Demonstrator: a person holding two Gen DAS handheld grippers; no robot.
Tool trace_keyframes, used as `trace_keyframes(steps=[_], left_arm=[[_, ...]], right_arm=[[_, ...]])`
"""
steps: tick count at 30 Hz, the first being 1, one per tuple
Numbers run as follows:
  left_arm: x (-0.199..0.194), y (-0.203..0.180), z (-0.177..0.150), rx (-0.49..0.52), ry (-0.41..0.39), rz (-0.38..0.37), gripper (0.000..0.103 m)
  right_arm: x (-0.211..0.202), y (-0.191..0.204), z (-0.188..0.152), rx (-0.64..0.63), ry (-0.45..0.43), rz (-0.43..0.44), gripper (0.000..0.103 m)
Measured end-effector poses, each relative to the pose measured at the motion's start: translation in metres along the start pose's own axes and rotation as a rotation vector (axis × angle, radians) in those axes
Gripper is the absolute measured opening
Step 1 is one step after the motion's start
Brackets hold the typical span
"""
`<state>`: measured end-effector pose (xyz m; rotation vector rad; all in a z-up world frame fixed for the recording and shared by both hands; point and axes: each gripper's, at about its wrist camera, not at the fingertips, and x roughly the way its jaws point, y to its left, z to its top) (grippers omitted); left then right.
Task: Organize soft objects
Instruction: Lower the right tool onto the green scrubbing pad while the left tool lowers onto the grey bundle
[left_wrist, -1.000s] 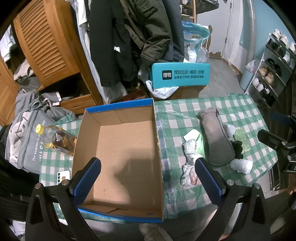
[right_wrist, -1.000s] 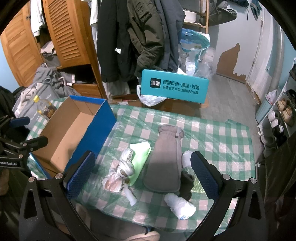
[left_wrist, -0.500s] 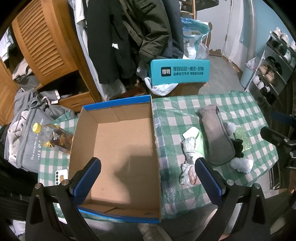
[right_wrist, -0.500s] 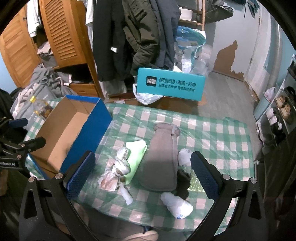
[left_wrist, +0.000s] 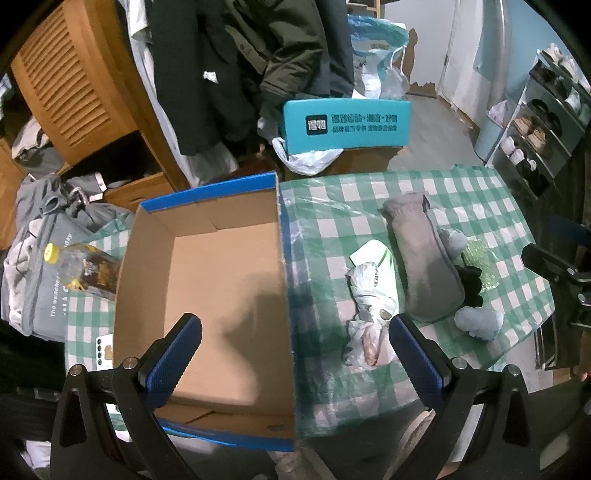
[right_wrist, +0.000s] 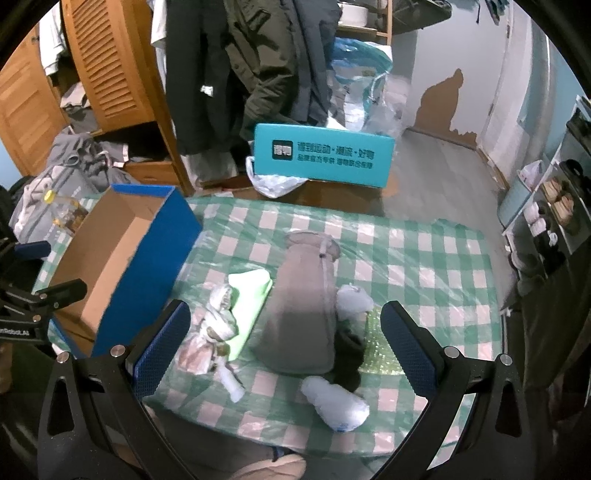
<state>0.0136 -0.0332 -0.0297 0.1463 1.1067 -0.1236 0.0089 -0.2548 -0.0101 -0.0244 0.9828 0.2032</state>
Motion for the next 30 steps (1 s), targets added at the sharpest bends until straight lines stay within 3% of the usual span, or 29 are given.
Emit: trace_keyframes(steps=[15, 23, 30], left_arm=[[0.04, -0.037, 0.014, 0.016, 0.111, -0.079, 0.102], [0.057, -0.046, 0.028, 0.025, 0.159, -0.088, 0.102], [0.078, -0.052, 0.035, 0.019, 0.189, -0.097, 0.102]], right_arm=[[0.03, -0.065, -0.004, 0.119, 0.112, -0.06, 0.101], [0.056, -0.097, -0.006, 0.107, 0.191, -0.125, 0.101], [0.083, -0.124, -0.013, 0.175, 0.263, -0.112, 0.101]])
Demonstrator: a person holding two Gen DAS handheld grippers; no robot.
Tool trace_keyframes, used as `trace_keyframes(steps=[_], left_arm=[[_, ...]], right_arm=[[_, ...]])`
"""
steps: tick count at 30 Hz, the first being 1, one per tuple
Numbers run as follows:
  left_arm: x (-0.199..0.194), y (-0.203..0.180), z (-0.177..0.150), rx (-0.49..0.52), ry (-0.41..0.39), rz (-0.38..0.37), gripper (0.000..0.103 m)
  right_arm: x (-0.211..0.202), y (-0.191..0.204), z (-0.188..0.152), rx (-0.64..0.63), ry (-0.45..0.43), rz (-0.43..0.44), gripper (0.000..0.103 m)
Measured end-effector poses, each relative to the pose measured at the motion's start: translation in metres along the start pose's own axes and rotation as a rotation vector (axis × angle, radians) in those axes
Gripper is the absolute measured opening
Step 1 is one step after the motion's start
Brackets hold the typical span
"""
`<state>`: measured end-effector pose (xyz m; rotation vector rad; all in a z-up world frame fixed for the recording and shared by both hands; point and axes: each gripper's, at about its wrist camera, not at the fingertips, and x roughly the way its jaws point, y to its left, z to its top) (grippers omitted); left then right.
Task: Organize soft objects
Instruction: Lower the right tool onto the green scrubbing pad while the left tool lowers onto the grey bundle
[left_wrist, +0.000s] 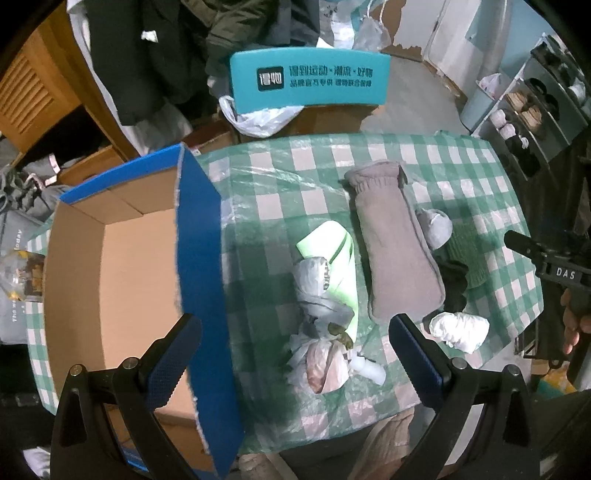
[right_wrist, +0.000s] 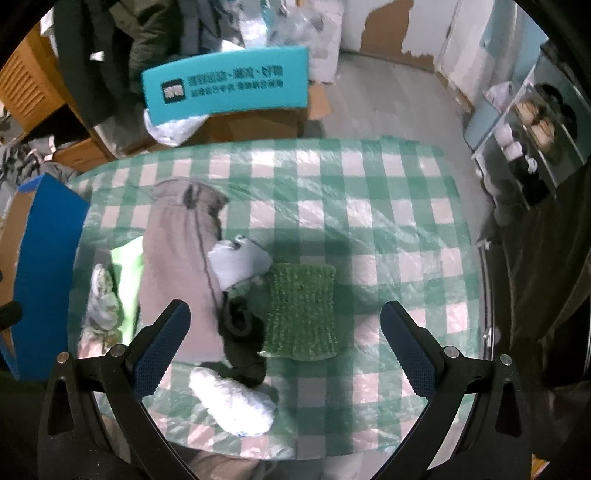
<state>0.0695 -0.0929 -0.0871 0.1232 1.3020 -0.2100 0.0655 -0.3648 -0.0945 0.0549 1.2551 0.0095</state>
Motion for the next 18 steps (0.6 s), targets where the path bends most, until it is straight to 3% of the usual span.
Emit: trace_keyframes(steps=[18], left_arm=[[0.07, -0.019, -0.001, 0.04, 0.1, 0.023, 0.102]], right_arm=[[0.058, -0.018, -0.01, 0.015, 0.114, -0.071, 0.101]])
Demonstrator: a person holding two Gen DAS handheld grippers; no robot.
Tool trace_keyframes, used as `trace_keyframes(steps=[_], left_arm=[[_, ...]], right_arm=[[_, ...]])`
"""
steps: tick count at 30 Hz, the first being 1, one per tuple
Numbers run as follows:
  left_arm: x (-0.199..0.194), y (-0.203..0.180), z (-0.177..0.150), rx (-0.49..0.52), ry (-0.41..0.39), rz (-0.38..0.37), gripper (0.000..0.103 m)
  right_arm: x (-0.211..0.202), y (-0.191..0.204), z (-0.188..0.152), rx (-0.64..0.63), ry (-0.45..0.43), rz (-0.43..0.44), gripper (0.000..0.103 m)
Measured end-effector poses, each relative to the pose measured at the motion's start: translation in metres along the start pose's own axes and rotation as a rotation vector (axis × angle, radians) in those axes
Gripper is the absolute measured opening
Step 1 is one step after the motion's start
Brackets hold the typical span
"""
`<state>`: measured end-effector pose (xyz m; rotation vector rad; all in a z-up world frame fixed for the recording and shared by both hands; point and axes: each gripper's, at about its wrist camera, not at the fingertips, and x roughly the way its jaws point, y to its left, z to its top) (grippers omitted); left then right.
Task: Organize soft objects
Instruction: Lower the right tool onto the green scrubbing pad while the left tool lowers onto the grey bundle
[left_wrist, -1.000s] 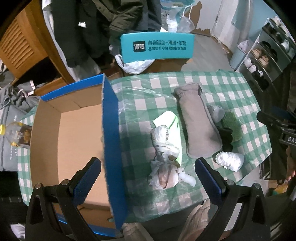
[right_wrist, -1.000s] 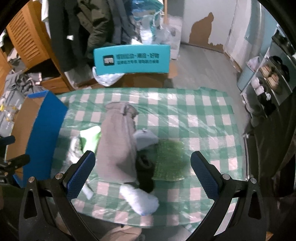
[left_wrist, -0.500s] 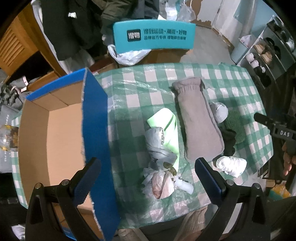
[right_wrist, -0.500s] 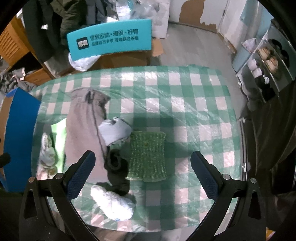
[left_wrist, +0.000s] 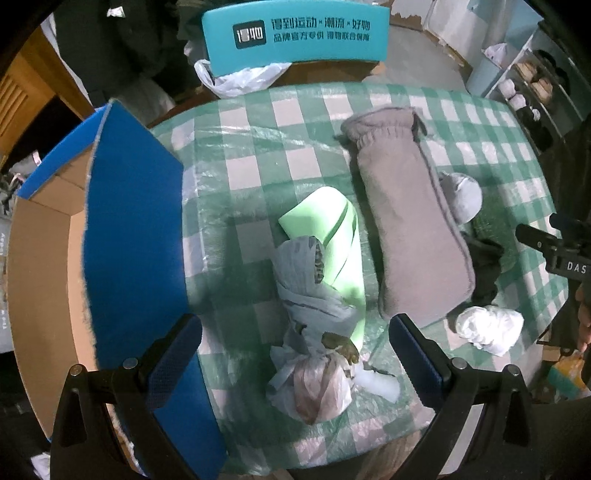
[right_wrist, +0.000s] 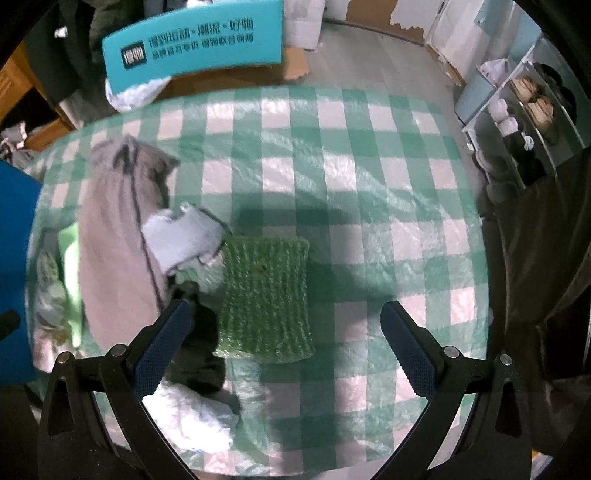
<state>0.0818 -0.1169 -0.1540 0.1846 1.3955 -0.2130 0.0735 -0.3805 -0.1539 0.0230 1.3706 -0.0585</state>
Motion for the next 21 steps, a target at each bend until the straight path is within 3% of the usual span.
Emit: trace_keyframes(steps=[4, 21], left_arm=[[0.009, -0.002, 0.001, 0.023, 0.004, 0.035, 0.102], [0.037, -0.001, 0.006, 0.03, 0.064, 0.004, 0.102]], right_arm=[[0.015, 0.003, -0.003, -0.013, 0.034, -0.013, 0.101], [0.047, 0.0, 0.008, 0.008, 0.082, -0.041, 0.101]])
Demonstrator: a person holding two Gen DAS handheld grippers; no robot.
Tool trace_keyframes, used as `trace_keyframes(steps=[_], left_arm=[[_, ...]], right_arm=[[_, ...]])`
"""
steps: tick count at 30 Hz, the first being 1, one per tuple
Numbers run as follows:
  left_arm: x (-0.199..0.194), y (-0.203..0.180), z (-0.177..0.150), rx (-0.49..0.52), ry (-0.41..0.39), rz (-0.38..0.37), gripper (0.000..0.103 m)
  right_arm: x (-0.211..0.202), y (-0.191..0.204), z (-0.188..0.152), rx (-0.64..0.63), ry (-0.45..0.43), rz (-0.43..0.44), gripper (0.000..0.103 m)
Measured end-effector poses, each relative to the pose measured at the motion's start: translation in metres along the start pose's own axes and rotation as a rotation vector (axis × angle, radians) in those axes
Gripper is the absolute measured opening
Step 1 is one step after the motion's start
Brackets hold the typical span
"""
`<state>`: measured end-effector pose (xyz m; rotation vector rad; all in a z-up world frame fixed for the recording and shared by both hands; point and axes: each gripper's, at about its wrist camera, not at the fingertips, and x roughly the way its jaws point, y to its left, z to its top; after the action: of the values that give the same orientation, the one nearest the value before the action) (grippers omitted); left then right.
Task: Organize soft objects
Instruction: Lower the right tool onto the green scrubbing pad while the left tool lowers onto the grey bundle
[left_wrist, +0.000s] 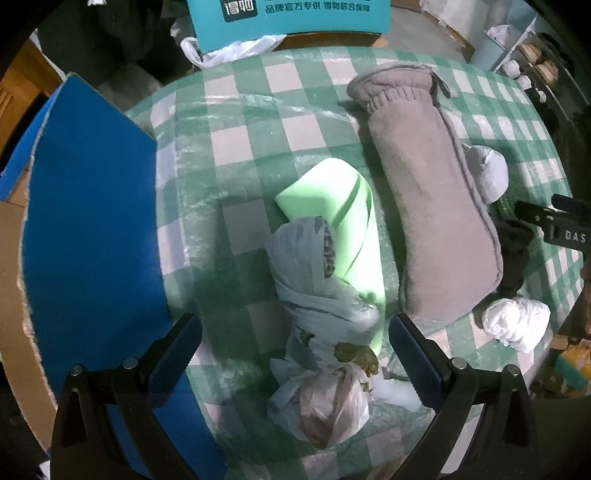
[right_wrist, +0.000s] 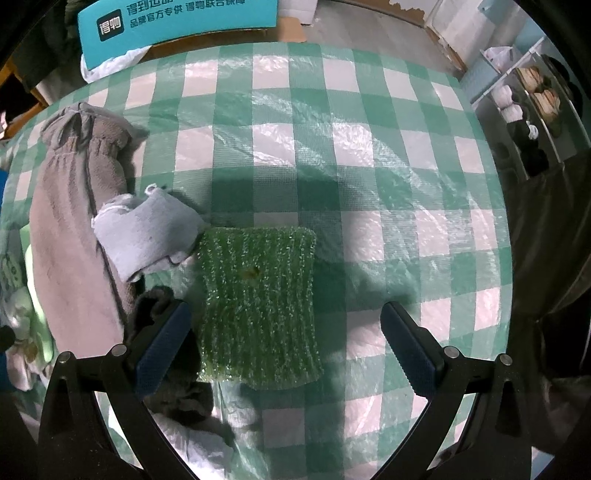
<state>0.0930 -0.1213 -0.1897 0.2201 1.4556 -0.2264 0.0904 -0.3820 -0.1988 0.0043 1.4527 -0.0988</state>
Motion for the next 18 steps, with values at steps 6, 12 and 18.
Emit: trace_keyframes(steps=[6, 12, 18], left_arm=[[0.007, 0.007, 0.0, -0.018, 0.02, -0.055, 0.081], [0.018, 0.014, 0.001, -0.017, 0.033, -0.112, 0.055], [0.015, 0.01, 0.001, 0.008, 0.021, -0.1, 0.049]], right_arm=[[0.012, -0.001, 0.006, 0.018, 0.015, -0.004, 0.101], [0.022, -0.002, 0.01, 0.017, 0.024, -0.014, 0.098], [0.027, -0.001, 0.013, 0.002, 0.044, 0.0, 0.08]])
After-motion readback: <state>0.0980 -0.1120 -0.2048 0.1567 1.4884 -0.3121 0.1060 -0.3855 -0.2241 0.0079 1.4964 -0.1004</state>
